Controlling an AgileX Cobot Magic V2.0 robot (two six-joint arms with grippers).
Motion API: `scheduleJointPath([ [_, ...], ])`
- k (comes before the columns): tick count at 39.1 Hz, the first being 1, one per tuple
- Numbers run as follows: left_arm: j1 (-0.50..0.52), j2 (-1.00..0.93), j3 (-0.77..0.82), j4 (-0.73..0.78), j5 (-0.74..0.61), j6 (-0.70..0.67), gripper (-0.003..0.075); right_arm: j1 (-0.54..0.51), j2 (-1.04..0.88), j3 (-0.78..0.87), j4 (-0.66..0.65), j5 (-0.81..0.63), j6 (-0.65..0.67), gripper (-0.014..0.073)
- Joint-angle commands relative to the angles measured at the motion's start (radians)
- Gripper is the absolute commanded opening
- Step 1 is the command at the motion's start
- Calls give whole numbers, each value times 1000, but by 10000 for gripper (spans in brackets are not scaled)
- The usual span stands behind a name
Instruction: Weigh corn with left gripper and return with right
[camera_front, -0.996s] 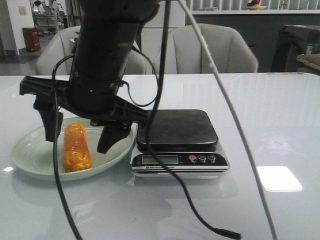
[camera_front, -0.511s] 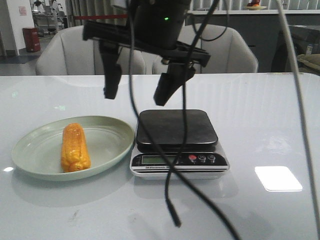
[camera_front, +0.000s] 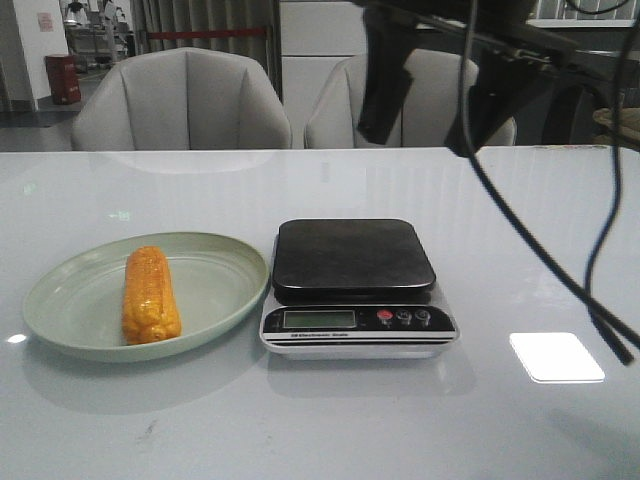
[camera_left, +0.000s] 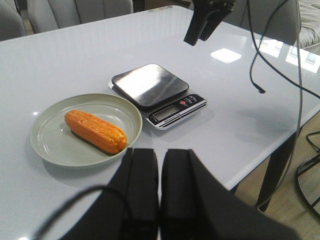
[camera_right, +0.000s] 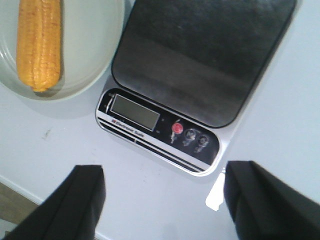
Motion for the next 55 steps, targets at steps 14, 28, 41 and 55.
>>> scheduleJointPath([
  [14,3,-20,-22,-9,-78,0,113,-127,-513,445,17,-360,-143,590],
  [28,3,-20,-22,-9,-78,0,113,-127,-895,723,5,-631,-146,590],
  [41,3,-20,-22,-9,-78,0,113,-112,-1302,964,1,-724,-162,590],
  [55,3,-20,-22,-9,-78,0,113,-112,-1595,1204,1,-959,-163,590],
])
